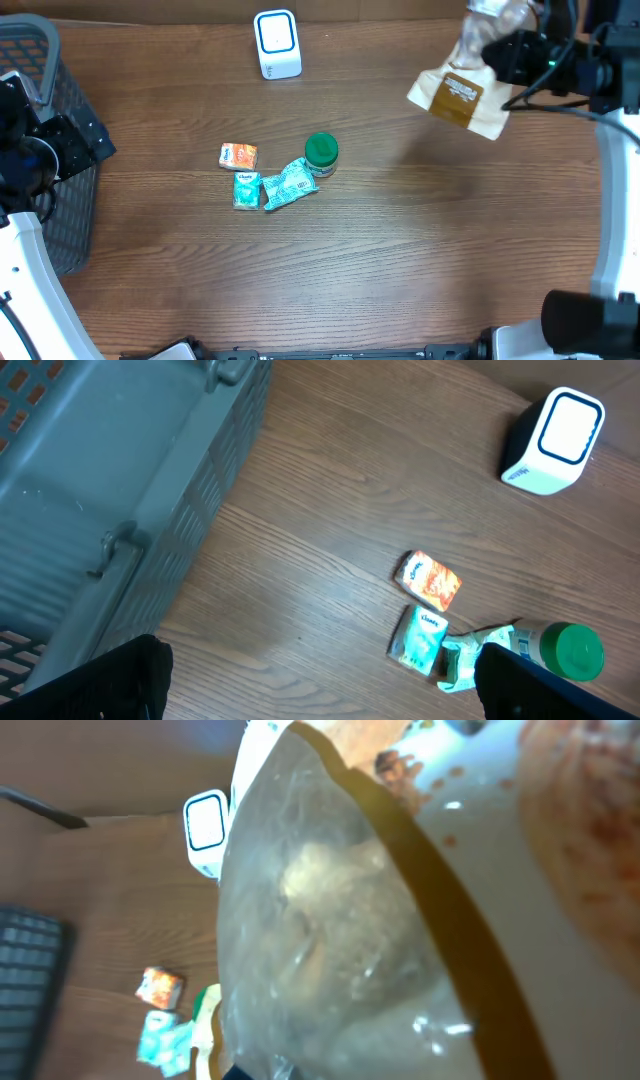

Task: Scan the item barcode
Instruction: 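Move the snack bag right and release it on the table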

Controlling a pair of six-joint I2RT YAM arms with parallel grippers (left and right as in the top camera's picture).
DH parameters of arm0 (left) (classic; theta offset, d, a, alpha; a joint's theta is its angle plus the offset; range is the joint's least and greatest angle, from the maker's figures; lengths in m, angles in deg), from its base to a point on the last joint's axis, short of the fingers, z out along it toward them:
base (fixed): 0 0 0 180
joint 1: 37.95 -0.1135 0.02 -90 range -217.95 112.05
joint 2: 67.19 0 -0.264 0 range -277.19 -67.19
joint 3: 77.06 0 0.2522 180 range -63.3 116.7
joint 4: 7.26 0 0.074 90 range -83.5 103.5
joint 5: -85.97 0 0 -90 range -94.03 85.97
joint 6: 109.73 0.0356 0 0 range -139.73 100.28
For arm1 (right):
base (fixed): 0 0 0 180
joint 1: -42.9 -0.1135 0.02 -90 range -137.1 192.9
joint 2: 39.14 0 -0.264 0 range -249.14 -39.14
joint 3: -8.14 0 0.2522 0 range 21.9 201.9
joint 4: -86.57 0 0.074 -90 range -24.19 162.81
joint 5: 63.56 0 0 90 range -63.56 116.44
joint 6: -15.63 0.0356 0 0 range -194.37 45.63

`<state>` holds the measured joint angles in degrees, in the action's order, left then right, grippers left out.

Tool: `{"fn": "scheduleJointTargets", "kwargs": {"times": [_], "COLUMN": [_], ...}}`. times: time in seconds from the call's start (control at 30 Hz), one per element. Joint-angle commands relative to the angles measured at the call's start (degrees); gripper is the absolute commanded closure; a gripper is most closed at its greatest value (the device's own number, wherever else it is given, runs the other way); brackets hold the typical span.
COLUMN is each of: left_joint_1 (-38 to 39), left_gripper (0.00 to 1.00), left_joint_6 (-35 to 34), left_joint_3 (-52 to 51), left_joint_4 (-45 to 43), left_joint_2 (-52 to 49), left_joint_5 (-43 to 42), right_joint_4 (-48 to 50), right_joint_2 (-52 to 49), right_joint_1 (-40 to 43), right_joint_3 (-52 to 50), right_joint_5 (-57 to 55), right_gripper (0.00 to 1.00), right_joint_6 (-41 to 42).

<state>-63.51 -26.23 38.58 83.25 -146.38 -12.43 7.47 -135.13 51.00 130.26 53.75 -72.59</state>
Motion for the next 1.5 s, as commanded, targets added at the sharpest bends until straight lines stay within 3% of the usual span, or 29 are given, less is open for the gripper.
{"fn": "scheduleJointTargets", "kwargs": {"times": [0.0, 0.33, 0.5, 1.0, 1.13, 1.2, 1.3, 1.47], "left_joint_1": [-0.2, -0.2, -0.2, -0.2, -0.2, -0.2, -0.2, -0.2], "left_gripper": [0.01, 0.00, 0.00, 0.00, 0.01, 0.01, 0.00, 0.00], "left_joint_6": [-0.8, -0.8, -0.8, -0.8, -0.8, -0.8, -0.8, -0.8], "left_joint_3": [0.5, 0.5, 0.5, 0.5, 0.5, 0.5, 0.5, 0.5], "left_joint_4": [-0.1, -0.1, -0.1, -0.1, -0.1, -0.1, -0.1, -0.1], "left_joint_2": [-0.2, -0.2, -0.2, -0.2, -0.2, -0.2, -0.2, -0.2], "left_joint_5": [-0.6, -0.6, -0.6, -0.6, -0.6, -0.6, -0.6, -0.6], "right_joint_4": [2.5, 23.3, 32.2, 44.5, 44.5, 44.0, 43.5, 34.0], "right_joint_2": [-2.0, -7.0, -8.3, -10.6, -10.6, -10.6, -10.5, -10.4], "right_joint_1": [3.8, 6.9, 8.4, 11.4, 11.4, 11.4, 11.4, 11.4], "right_joint_3": [-5.4, -26.5, -34.4, -45.0, -45.0, -45.0, -44.7, -39.6], "right_joint_5": [10.8, 13.2, 4.7, -1.8, -2.2, -2.2, 1.6, 2.5], "right_gripper": [0.96, 0.96, 0.96, 0.95, 0.67, 0.59, 0.37, 0.18], "right_joint_6": [1.5, 4.5, 15.5, 19.4, 19.4, 19.4, 16.2, 11.5]}}
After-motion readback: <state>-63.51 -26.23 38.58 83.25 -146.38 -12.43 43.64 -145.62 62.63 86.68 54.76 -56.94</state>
